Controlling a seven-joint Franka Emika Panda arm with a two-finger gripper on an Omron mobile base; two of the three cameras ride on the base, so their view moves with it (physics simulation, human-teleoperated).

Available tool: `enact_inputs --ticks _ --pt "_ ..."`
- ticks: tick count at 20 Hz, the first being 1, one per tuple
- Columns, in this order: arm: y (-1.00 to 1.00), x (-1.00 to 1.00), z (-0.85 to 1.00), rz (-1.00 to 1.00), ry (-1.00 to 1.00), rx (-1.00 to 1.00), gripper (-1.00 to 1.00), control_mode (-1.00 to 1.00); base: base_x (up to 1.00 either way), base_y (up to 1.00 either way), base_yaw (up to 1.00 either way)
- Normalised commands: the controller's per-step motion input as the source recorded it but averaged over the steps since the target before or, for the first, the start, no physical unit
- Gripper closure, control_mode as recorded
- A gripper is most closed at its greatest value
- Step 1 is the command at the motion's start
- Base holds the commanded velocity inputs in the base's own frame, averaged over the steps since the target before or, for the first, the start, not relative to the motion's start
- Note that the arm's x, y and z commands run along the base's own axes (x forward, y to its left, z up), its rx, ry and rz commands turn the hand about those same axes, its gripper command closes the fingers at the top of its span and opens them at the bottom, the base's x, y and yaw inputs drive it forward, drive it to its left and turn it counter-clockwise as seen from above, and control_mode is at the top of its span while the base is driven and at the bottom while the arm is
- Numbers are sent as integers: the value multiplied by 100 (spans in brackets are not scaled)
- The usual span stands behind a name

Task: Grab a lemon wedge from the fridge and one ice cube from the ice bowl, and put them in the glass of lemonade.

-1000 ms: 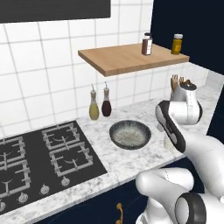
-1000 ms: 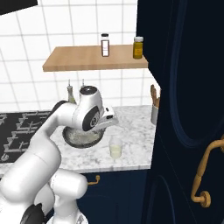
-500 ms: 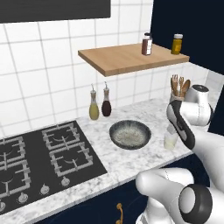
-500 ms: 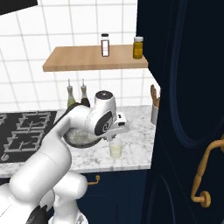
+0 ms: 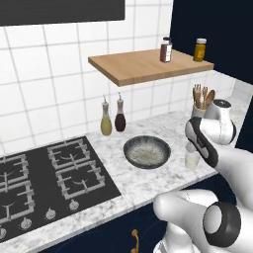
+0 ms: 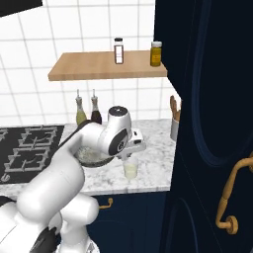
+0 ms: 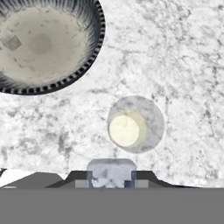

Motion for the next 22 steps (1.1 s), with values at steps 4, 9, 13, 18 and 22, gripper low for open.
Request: enact_inputs --ticks 4,9,13,18,22 --pt "-37 33 0 0 4 0 100 -100 0 0 0" --pt "-19 33 -1 0 11 2 100 -100 0 0 0" --pt "0 32 -2 0 17 0 100 -100 0 0 0" --pt "0 16 -11 0 2 0 100 -100 0 0 0" --pt "1 0 -32 0 0 0 100 -100 0 0 0"
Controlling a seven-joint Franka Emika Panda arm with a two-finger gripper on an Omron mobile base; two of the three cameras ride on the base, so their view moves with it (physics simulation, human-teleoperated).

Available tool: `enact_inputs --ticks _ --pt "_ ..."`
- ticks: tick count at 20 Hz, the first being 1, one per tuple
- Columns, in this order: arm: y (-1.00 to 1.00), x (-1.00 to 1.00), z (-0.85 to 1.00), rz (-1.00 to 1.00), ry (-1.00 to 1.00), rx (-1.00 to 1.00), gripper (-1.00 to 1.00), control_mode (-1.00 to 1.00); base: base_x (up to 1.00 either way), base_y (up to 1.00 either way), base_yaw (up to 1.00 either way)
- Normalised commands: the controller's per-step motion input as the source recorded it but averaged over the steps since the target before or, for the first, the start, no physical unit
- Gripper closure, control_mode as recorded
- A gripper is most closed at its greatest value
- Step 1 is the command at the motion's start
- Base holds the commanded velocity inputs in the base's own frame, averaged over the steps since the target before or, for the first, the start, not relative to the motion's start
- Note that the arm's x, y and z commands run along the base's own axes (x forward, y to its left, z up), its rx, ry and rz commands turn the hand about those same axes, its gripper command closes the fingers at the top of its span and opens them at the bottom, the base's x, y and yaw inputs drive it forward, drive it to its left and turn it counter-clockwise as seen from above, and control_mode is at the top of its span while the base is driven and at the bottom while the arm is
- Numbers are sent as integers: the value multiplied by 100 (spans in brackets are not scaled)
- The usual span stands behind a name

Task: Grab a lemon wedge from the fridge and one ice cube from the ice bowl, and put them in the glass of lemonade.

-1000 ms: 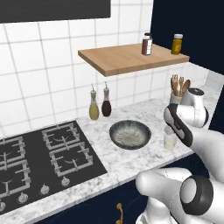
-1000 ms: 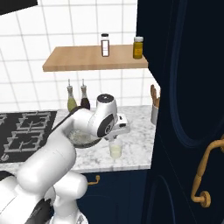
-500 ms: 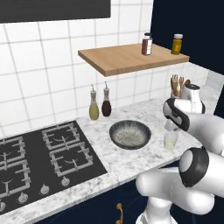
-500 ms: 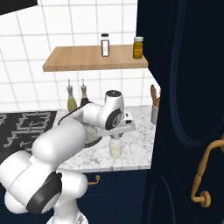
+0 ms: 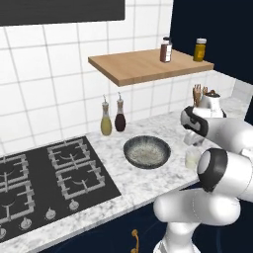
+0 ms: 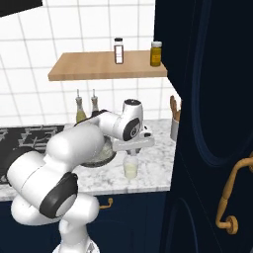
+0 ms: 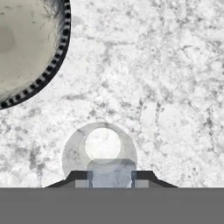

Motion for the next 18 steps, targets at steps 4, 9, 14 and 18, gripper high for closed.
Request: enact_inputs --ticks 4,9,14,18 --pt "10 0 -21 0 0 0 100 -100 0 0 0" --pt "7 -6 -1 0 -2 1 100 -100 0 0 0" --pt "0 0 -9 0 0 0 100 -100 0 0 0" --pt "4 0 -45 0 0 0 100 -100 0 0 0"
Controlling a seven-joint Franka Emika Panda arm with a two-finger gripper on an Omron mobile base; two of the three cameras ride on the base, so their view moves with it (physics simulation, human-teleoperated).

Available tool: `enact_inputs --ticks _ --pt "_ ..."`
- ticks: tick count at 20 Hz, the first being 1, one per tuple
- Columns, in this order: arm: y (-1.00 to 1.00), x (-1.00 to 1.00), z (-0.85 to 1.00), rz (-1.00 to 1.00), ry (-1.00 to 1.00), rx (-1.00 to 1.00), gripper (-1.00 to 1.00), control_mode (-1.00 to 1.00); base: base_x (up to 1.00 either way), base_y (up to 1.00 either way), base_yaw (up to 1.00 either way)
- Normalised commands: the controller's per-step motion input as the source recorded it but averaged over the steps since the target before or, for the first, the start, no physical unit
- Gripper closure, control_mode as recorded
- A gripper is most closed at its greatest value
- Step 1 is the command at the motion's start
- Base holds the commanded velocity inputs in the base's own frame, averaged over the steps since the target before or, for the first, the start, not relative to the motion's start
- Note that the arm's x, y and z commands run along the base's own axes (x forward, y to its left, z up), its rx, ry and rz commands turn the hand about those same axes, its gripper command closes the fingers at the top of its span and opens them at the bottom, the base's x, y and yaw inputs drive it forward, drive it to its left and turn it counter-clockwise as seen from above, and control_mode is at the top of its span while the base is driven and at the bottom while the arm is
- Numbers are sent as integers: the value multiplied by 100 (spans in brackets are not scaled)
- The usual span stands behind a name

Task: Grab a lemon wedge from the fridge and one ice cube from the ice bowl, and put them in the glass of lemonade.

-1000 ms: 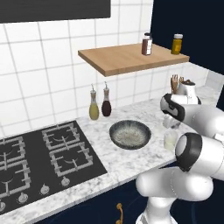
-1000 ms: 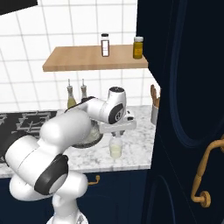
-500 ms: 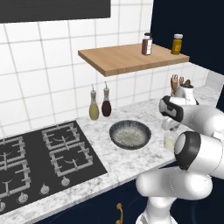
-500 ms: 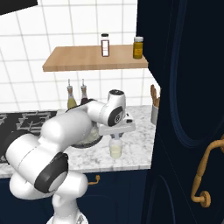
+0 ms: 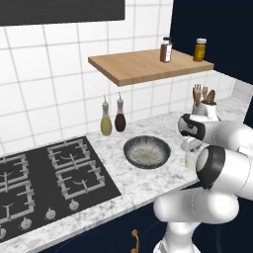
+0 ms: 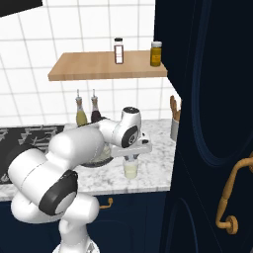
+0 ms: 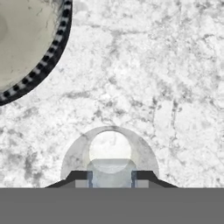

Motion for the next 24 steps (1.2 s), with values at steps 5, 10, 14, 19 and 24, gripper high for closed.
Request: enact_inputs --ticks 5,10,14,19,24 --pt "0 0 0 0 0 0 -100 -100 0 0 0" --pt "0 0 0 0 0 0 -100 -100 0 0 0" --pt "0 0 0 0 0 0 -100 -100 0 0 0" --pt "0 -26 30 0 -3 0 -100 -100 0 0 0" --pt "13 -33 49 0 -17 2 -100 -100 0 0 0"
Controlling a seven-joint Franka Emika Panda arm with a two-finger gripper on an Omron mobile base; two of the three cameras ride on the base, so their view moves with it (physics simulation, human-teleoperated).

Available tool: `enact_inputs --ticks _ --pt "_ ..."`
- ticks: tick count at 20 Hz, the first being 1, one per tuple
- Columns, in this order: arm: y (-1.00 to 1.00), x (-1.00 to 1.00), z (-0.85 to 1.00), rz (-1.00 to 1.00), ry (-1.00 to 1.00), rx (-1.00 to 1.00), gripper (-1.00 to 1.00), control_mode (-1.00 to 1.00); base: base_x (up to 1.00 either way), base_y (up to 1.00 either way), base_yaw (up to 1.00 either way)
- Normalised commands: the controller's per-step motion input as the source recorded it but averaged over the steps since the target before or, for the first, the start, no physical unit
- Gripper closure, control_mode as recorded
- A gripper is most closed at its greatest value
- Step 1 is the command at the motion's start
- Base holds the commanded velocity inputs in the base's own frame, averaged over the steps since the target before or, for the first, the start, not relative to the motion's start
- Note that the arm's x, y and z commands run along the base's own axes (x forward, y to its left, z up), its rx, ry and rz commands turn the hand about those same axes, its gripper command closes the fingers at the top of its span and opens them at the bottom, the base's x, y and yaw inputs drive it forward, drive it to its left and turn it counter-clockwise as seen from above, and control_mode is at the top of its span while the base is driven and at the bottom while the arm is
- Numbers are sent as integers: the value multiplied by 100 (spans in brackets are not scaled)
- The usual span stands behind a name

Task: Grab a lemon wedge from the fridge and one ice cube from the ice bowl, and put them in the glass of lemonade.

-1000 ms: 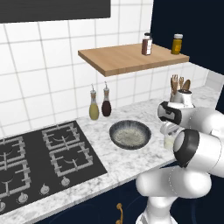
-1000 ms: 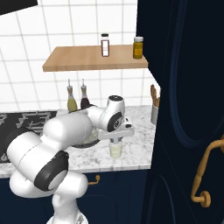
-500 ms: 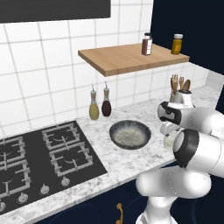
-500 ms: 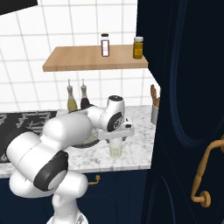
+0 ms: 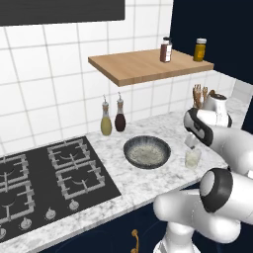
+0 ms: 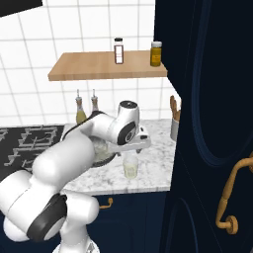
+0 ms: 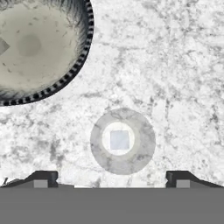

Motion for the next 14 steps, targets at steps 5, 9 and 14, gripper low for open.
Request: enact_inputs --ticks 5,9,14 --pt "17 -31 19 0 -14 3 -100 -100 0 0 0" --pt "20 -32 13 0 -11 1 -100 -100 0 0 0" --pt "28 -36 15 3 -6 0 -100 -100 0 0 0"
